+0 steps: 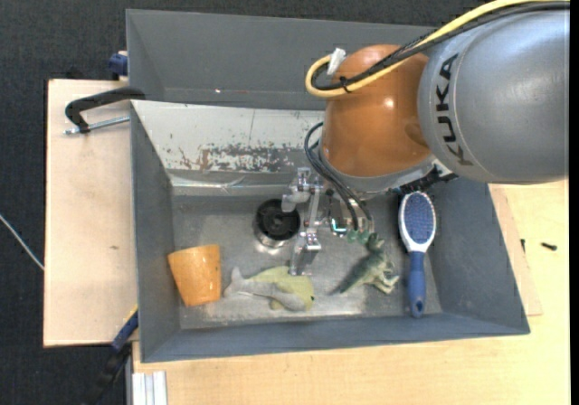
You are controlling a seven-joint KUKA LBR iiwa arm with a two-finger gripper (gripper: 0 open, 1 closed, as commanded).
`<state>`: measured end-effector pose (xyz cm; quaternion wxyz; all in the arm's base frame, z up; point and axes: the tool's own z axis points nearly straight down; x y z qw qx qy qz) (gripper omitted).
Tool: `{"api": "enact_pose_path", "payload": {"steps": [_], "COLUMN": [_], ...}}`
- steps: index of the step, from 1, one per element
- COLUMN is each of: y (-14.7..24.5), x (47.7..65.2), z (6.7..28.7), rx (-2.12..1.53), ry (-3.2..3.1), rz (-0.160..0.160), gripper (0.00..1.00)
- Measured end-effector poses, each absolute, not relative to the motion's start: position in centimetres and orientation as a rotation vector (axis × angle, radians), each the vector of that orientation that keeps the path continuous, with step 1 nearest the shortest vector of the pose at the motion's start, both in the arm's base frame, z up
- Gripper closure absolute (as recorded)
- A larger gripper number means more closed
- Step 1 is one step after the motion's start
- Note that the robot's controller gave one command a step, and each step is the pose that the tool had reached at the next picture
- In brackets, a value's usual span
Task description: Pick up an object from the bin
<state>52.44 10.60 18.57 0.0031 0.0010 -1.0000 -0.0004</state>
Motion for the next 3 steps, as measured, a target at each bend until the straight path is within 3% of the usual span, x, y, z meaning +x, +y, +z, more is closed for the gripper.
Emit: {"api": "enact_pose_path", "payload": {"steps": [1,2,3], "y": [10.2,10.2,9.6], "x": [54.5,54.8,54.8], "z": [9.7,9.7,24.1], "rx": [0.403,0.4,0.601], "ry": [-3.129,-3.14,-3.099], "rz": [-0.007,-0.007,-0.001], "gripper": [0.0,1.0,1.0]}}
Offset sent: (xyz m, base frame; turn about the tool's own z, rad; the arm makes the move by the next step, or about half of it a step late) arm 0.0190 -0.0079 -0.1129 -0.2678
